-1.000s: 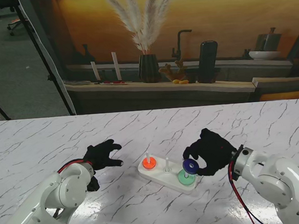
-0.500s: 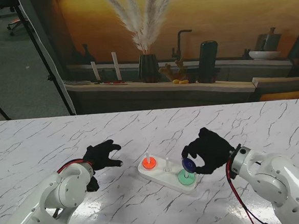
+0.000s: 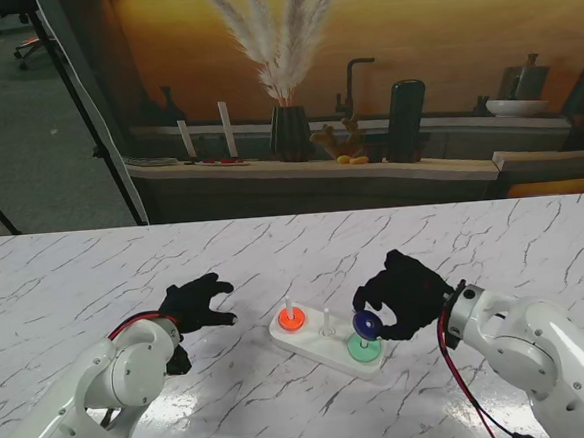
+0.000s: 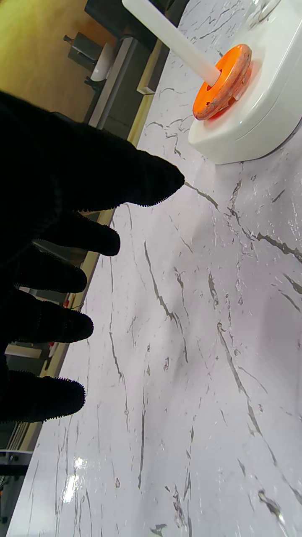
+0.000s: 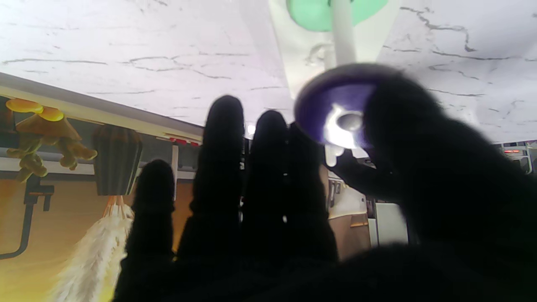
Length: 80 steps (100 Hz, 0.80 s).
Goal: Move the three rings of the Hanoi Tower from the left rod to the right rod
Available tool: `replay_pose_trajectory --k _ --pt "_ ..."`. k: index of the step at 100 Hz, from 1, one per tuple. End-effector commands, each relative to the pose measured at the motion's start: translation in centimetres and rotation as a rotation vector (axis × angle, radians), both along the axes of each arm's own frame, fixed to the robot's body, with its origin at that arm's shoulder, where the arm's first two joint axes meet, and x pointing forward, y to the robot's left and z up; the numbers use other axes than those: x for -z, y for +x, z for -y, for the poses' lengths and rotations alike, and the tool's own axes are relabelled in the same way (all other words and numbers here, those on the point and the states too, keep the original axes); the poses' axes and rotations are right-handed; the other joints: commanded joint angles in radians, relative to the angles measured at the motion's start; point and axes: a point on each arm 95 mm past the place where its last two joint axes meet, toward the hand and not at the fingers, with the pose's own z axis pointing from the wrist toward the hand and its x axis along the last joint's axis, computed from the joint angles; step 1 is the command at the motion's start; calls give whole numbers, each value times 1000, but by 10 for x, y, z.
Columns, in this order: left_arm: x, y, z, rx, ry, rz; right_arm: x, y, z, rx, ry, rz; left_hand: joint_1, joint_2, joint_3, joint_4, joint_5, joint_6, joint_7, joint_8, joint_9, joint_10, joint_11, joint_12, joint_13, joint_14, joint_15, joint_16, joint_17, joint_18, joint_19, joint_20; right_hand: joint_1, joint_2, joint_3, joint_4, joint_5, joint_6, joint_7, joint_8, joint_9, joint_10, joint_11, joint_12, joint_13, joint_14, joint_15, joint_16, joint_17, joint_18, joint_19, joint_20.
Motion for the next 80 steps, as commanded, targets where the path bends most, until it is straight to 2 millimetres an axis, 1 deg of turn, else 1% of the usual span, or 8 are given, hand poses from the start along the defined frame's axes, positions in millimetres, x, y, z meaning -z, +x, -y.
replay_pose_trajectory --k 1,33,38,41,43,58,65,80 --pt "2 -3 3 21 -8 -7 5 -1 -2 -6 -5 -15 16 32 -28 14 14 21 -6 -7 -4 14 -17 -12 -29 9 -21 -7 -19 -3 -37 2 37 11 61 4 63 -93 83 17 30 -21 8 15 15 -25 18 13 -10 235 24 11" --pt "3 -3 1 16 -11 -11 13 1 -2 -4 -19 -46 16 33 -27 14 14 21 -7 -7 -5 14 -17 -12 -31 8 -21 -7 -20 -4 -38 2 21 22 60 13 59 -85 76 19 19 -22 4 14 7 -24 13 12 -15 235 22 10" --pt "3 -3 1 16 -11 -10 13 2 -1 -3 -24 -46 16 31 -28 14 14 21 -6 -7 -4 14 -16 -12 -30 10 -21 -7 -18 -2 -38 3 -5 39 56 52 57 -77 50 42 3 -21 4 6 -2 -22 5 10 -19 236 18 10" --pt "3 -3 1 15 -11 -10 13 2 0 -1 -28 -50 16 33 -27 14 13 21 -7 -7 -6 14 -17 -12 -31 10 -21 -7 -20 -4 -38 3 -32 57 49 103 51 -69 25 77 -10 -18 7 -13 -10 -19 0 10 -24 236 15 11" --pt "3 -3 1 15 -12 -11 13 2 0 0 -31 -54 16 33 -28 14 13 21 -7 -7 -5 14 -17 -12 -30 9 -21 -7 -20 -5 -39 2 -40 60 46 109 47 -66 18 84 -16 -15 6 -17 -15 -17 -2 10 -28 236 13 11" --pt "3 -3 2 17 -12 -12 12 4 5 16 -56 -66 16 32 -28 14 14 21 -7 -7 -4 14 -16 -12 -31 9 -22 -7 -19 -4 -39 3 -97 50 -9 103 -5 -42 -28 91 -58 7 -1 -22 -49 -5 -11 10 -47 241 3 13" --pt "3 -3 2 19 -12 -14 11 4 9 24 -91 -83 15 33 -28 14 12 20 -7 -7 -5 13 -17 -12 -31 8 -22 -7 -20 -5 -39 3 -122 70 -61 103 -57 -22 -71 97 -89 17 -9 -20 -69 1 -21 10 -58 241 -8 15" --pt "3 -3 3 22 -13 -13 10 7 16 59 -112 -86 15 33 -28 14 13 21 -7 -7 -4 13 -17 -12 -30 10 -21 -7 -20 -3 -40 3 -145 96 -115 107 -96 -5 -107 103 -115 29 -11 -12 -84 6 -24 13 -65 242 -14 18"
